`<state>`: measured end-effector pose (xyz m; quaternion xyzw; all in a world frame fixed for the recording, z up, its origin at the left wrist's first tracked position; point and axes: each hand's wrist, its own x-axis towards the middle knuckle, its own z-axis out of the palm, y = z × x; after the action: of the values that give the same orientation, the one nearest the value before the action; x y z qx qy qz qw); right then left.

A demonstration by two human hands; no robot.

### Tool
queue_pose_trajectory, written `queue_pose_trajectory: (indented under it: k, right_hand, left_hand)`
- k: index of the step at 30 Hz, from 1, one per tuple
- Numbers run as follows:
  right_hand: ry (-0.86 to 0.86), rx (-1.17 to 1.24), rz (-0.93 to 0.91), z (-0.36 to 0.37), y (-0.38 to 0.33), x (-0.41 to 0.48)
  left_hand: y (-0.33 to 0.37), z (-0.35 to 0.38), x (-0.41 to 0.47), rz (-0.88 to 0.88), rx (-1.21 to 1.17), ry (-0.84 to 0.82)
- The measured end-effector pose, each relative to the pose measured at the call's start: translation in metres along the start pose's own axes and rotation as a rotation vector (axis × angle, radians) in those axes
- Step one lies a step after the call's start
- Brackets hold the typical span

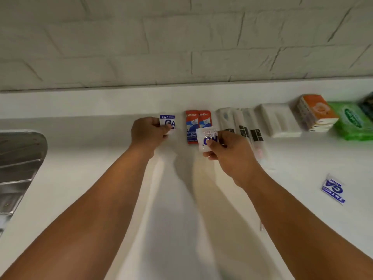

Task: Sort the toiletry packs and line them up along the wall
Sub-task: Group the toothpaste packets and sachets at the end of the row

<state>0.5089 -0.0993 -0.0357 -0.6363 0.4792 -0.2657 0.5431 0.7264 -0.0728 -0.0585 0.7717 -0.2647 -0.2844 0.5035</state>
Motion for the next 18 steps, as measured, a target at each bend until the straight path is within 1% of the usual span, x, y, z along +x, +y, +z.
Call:
queue_pose_trajectory:
  k: [5, 9, 13, 18]
  right_hand:
    - [-0.023, 0.053, 0.01, 0.006, 0.004, 0.014]
    - [-0.042, 0.061, 0.045, 0.003, 0.008, 0.021]
    - [-0.049, 0.057, 0.062, 0.001, 0.009, 0.027]
    - [-0.076, 0.093, 0.071, 0.005, 0.005, 0.035]
  left_hand:
    - [-0.01, 0.017, 0.041, 0.012, 0.149, 0.043]
    - [-0.009, 0.03, 0.051, 0.077, 0.34, 0.076]
    - [-0.011, 0.036, 0.058, 0.135, 0.42, 0.133]
    - [-0.013, 0.039, 0.062, 0.134, 0.477, 0.18]
